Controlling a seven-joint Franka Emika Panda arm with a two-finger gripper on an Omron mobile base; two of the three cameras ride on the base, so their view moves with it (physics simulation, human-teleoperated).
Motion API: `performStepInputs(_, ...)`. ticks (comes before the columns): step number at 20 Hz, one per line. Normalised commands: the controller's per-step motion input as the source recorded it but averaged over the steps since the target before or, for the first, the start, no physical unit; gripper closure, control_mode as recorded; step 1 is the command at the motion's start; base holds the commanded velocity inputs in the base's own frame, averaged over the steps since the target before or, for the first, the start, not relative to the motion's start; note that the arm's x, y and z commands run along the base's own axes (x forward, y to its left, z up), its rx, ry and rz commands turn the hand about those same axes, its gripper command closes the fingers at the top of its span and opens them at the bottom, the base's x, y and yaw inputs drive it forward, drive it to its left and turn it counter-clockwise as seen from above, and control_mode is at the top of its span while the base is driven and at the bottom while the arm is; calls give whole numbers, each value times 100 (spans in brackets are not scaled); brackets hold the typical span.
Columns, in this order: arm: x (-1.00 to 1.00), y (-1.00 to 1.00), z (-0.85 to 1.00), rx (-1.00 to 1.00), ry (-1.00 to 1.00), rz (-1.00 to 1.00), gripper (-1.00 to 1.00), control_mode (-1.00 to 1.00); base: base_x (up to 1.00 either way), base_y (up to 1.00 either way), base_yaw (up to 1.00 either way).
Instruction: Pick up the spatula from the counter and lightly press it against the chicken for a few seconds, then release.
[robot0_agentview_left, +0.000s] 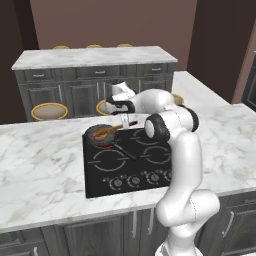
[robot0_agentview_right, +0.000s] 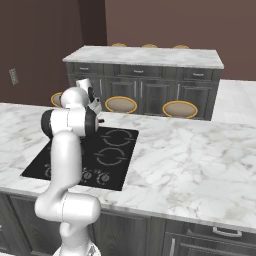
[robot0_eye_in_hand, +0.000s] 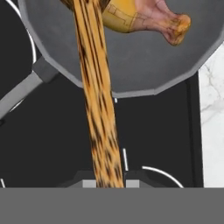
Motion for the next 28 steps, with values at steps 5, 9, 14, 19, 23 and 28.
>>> performStepInputs(5, 0, 0, -18, -2, 0, 0, 100, -100, 0, 0, 0)
performStepInputs(9, 0, 0, -11, -1, 0, 0, 100, -100, 0, 0, 0)
performStepInputs(14, 0, 0, -11, 0, 0, 0, 100, -100, 0, 0, 0)
performStepInputs(19, 0, 0, -9, 0, 0, 0, 100, -100, 0, 0, 0)
performStepInputs(23, 0, 0, -6, 0, 0, 0, 100, -100, 0, 0, 0)
performStepInputs(28, -2, 0, -2, 0, 0, 0, 100, -100, 0, 0, 0)
